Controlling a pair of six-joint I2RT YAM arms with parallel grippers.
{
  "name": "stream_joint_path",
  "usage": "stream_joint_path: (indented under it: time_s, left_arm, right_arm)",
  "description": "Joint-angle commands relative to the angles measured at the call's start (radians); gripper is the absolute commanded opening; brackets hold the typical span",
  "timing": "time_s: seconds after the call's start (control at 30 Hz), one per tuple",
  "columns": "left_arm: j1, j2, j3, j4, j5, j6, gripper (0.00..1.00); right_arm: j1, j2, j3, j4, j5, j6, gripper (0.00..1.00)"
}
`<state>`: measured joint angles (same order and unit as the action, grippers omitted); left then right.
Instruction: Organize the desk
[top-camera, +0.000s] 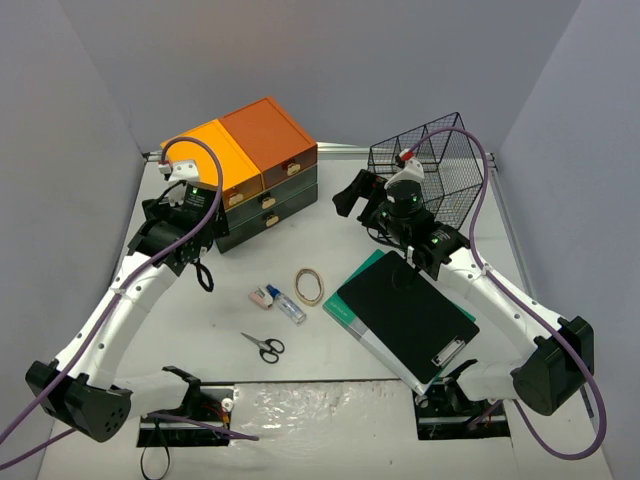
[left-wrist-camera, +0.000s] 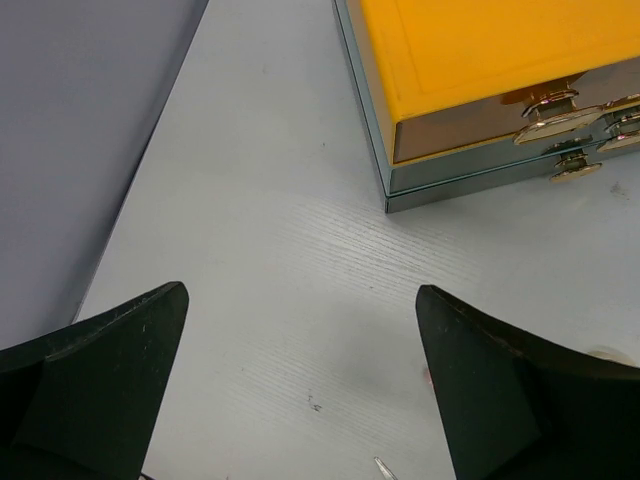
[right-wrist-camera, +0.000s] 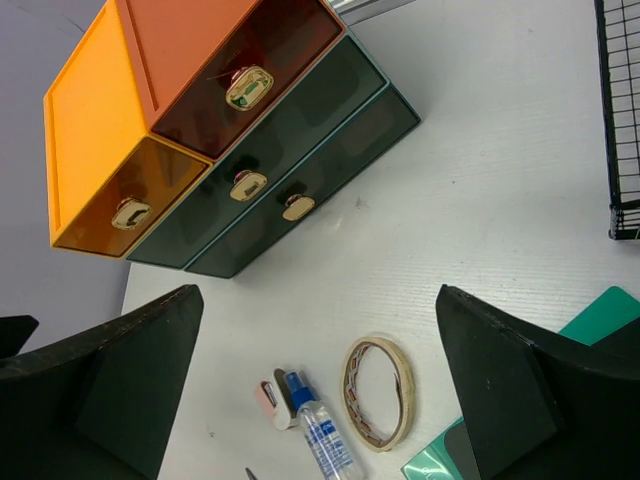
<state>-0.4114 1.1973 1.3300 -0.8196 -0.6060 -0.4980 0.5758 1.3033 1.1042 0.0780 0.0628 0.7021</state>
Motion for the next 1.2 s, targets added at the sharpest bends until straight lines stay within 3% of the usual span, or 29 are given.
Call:
stream_joint_path:
  time_s: [0.0, 0.2, 0.43, 0.77, 0.87, 1.17]
  left_arm:
    - [-0.006, 0.001, 0.063, 0.017, -0.011, 0.021, 0.97]
    - [-0.006, -0.007, 0.064, 0.024, -0.012, 0.035, 0.97]
    - [-0.006, -0.002, 0.079, 0.050, -0.022, 0.079, 0.97]
    - [0.019, 0.105, 0.223, 0.099, 0.037, 0.102, 0.97]
    - [0.070, 0.135, 0.250, 0.126, 0.136, 0.086, 0.97]
    - [0.273, 0.226, 0.297, 0.281, 0.496, 0.038, 0.97]
  right_arm:
    - [0.009, -0.007, 0.056, 0.036, 0.012, -0.007, 1.00]
    - [0.005, -0.024, 0.018, 0.033, 0.072, 0.090, 1.00]
    - [-0.007, 0.025, -0.008, 0.101, 0.028, 0.168, 1.00]
    - [-0.054, 0.218, -0.081, 0.532, -0.253, 0.329, 1.00]
    - [-0.063, 0.294, -0.068, 0.641, -0.307, 0.364, 1.00]
    - [-0.059, 0.407, 0.105, 0.653, -0.362, 0.383, 1.00]
